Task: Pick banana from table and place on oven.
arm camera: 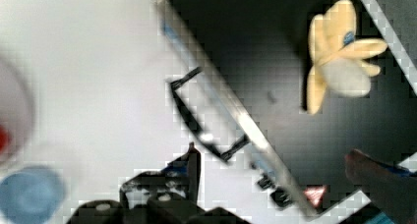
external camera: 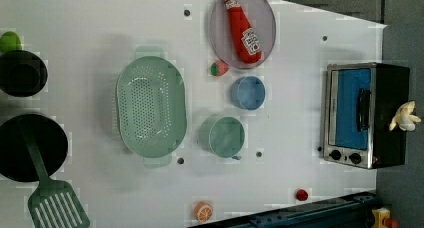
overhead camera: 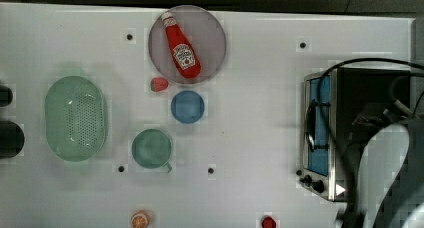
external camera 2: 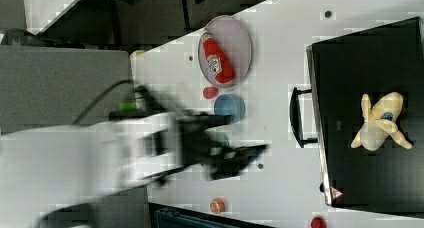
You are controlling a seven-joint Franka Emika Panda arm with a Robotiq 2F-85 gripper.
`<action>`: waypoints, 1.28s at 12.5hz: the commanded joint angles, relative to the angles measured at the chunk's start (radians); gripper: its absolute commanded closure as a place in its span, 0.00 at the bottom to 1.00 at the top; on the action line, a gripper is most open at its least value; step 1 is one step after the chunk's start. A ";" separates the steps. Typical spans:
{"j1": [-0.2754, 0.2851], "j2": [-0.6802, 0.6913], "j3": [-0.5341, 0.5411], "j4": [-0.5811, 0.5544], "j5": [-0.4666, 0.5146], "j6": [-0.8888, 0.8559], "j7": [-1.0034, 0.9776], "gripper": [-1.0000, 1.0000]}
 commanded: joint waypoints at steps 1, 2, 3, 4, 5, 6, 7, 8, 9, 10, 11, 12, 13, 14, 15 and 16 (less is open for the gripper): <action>0.090 -0.060 0.156 0.016 -0.008 -0.169 0.380 0.00; 0.097 -0.071 0.222 0.012 -0.008 -0.182 0.500 0.00; 0.098 -0.075 0.288 0.009 -0.008 -0.178 0.617 0.00; 0.099 -0.077 0.347 0.009 -0.008 -0.172 0.720 0.00; 0.098 -0.078 0.392 0.008 -0.008 -0.167 0.805 0.00; 0.099 -0.081 0.422 0.009 -0.007 -0.161 0.870 0.00; 0.099 -0.086 0.439 0.009 -0.006 -0.149 0.918 0.00; 0.099 -0.093 0.445 0.009 -0.006 -0.129 0.936 0.00; 0.099 -0.099 0.446 0.008 -0.007 -0.123 0.936 0.00; 0.098 -0.102 0.443 0.008 -0.006 -0.135 0.934 0.00; 0.098 -0.101 0.442 0.008 -0.005 -0.136 0.930 0.00; 0.097 -0.101 0.441 0.008 -0.005 -0.136 0.930 0.00; 0.097 -0.099 0.441 0.008 -0.005 -0.136 0.930 0.00; 0.097 -0.098 0.442 0.008 -0.005 -0.135 0.930 0.00; 0.097 -0.098 0.443 0.008 -0.005 -0.136 0.930 0.00; 0.097 -0.098 0.443 0.008 -0.005 -0.136 0.930 0.00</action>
